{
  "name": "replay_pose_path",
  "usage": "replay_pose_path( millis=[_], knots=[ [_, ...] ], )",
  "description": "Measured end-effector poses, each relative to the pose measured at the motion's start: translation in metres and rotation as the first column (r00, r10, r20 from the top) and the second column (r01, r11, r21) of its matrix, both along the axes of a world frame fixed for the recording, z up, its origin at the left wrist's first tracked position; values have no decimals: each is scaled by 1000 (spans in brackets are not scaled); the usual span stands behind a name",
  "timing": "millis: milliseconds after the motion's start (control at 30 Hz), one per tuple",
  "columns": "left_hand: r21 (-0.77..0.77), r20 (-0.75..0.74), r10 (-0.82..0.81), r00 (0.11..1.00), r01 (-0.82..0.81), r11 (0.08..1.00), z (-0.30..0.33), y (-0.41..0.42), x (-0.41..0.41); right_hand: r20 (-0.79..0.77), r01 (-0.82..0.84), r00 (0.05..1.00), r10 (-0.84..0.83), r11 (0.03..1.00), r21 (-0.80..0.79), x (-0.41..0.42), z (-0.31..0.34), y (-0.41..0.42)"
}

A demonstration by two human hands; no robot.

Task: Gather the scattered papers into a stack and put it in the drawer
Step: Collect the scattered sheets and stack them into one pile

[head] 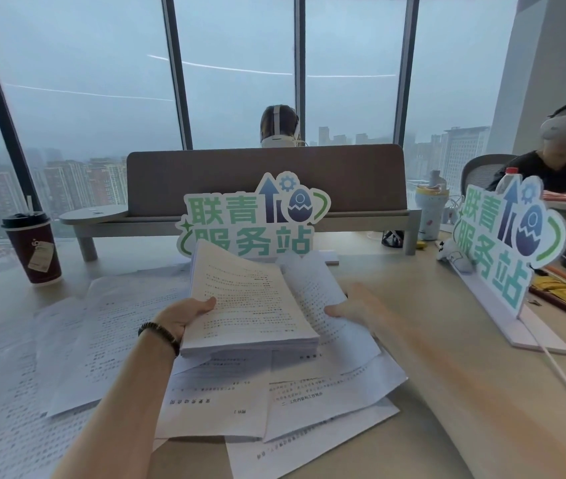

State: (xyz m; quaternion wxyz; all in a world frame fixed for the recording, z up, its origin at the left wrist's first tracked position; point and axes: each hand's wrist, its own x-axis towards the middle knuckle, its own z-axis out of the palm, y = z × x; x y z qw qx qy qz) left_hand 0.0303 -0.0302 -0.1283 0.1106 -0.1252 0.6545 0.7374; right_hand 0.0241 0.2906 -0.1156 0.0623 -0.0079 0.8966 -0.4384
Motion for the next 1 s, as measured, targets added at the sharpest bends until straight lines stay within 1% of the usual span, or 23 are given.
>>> replay_pose_path(
  millis=[33,67,100,167,300,367,433,500,567,667,733,833,933,1000],
  knots=[
    [3,1,-2,1000,2,1000,0,0,0,-57,-18,998,21,999,50,0,1,-2],
    [6,0,-4,1000,4,1000,0,0,1,-81,-33,996,38,997,65,1,2,-5],
    [8,-1,-4,1000,4,1000,1,1,1,-66,-44,997,46,998,39,1,3,-7],
    [12,1,-5,1000,5,1000,1,0,1,10,-44,999,45,996,-78,-2,1,-8],
    [-2,7,-17,1000,17,1000,2,2,3,175,26,984,22,964,-265,-11,-3,-4],
    [-4,11,-25,1000,25,1000,2,3,4,268,44,962,43,949,-314,-13,-3,-2],
    [-2,19,-26,999,26,1000,2,3,5,337,12,937,89,957,-288,-13,-4,-2],
    [-2,24,-23,999,24,1000,3,2,5,381,-7,920,96,974,-228,-15,-8,-1],
    [-4,23,-16,1000,16,1000,4,3,6,403,-18,911,91,983,-183,-12,-7,-1],
    [14,18,-8,1000,8,1000,5,4,7,413,-12,907,85,984,-176,-8,-5,-2],
    [39,9,-1,1000,1,999,6,3,8,422,22,904,73,976,-217,-7,-5,-2],
    [90,-31,17,999,-14,996,6,1,8,412,3,903,126,955,-298,-4,-1,-2],
    [151,-57,17,998,-8,988,7,2,9,371,-30,915,156,945,-325,-4,3,2],
    [150,-74,5,997,7,989,8,3,10,374,3,918,132,941,-339,-8,2,9]
  ],
)
